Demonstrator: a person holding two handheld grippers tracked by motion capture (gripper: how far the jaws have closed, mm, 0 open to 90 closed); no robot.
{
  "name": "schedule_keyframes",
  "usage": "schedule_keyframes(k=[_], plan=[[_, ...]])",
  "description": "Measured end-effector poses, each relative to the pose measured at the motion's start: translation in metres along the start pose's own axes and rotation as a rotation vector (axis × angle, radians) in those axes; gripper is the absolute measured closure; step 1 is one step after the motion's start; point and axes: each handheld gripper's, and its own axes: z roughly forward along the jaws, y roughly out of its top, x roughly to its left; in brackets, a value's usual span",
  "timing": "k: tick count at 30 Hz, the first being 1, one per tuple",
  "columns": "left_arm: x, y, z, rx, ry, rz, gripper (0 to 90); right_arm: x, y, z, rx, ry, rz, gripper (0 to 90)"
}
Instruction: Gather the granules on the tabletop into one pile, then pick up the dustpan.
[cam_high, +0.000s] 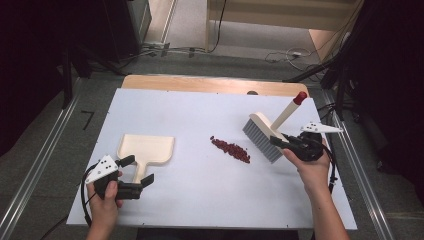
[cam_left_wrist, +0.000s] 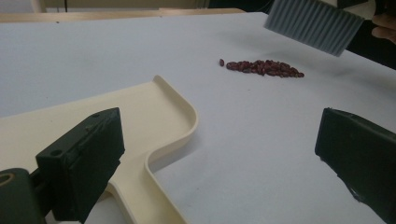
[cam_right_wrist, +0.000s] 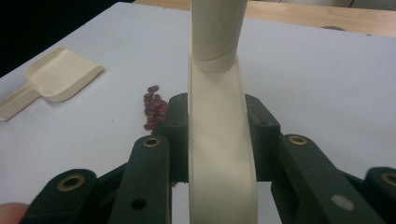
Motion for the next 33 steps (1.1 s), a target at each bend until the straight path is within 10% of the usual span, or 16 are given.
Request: schedule_keyframes(k=[17, 33], plan=[[0.004, 0.003, -0.006, 0.022, 0.075, 0.001, 1.6, -0.025, -0.015, -0.03, -0.044, -0.094, 0.07, 64.9], [-0.016, 0.0, 0.012, 0.178, 0.301, -0.099, 20.5, -0.029, -0.017, -0.036, -0.063, -0.098, 0.081, 64.9]])
